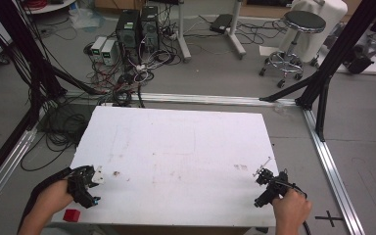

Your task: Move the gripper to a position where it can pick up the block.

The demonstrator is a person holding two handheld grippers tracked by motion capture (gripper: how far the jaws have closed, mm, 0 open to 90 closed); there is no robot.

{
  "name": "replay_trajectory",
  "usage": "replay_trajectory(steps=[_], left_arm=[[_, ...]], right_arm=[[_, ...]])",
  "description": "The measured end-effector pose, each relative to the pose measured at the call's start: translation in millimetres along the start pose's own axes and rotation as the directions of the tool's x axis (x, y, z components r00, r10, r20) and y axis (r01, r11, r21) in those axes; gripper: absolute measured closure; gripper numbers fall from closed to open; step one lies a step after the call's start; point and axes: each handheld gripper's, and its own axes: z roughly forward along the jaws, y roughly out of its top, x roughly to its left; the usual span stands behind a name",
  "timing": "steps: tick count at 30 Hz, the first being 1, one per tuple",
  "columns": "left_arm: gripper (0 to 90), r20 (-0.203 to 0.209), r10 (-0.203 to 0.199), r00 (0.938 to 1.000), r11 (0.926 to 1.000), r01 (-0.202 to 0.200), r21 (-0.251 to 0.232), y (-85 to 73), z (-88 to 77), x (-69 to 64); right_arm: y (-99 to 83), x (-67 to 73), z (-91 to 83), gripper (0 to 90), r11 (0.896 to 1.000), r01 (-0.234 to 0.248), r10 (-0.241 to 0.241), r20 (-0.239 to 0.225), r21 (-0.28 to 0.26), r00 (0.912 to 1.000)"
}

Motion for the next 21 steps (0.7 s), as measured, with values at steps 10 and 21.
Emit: replay_trajectory(steps=[10, 21], left_arm=[[21.4, -0.012, 0.022, 0.9997, 0.9990, -0.023, -0.039, -5.8, -6.2, 0.3], [21.3, 0.008, 0.063, 0.9980, 0.9973, -0.063, -0.038, -11.0, -13.7, 3.0]], right_arm=[[1.5, 1.3, -0.2, 2.5, 1.000, 0.006, -0.006, 0.002, -0.002, 1.0000], [-0.7, 0.8, 1.0, 2.5, 1.000, 0.001, -0.001, -0.007, -0.002, 1.0000]])
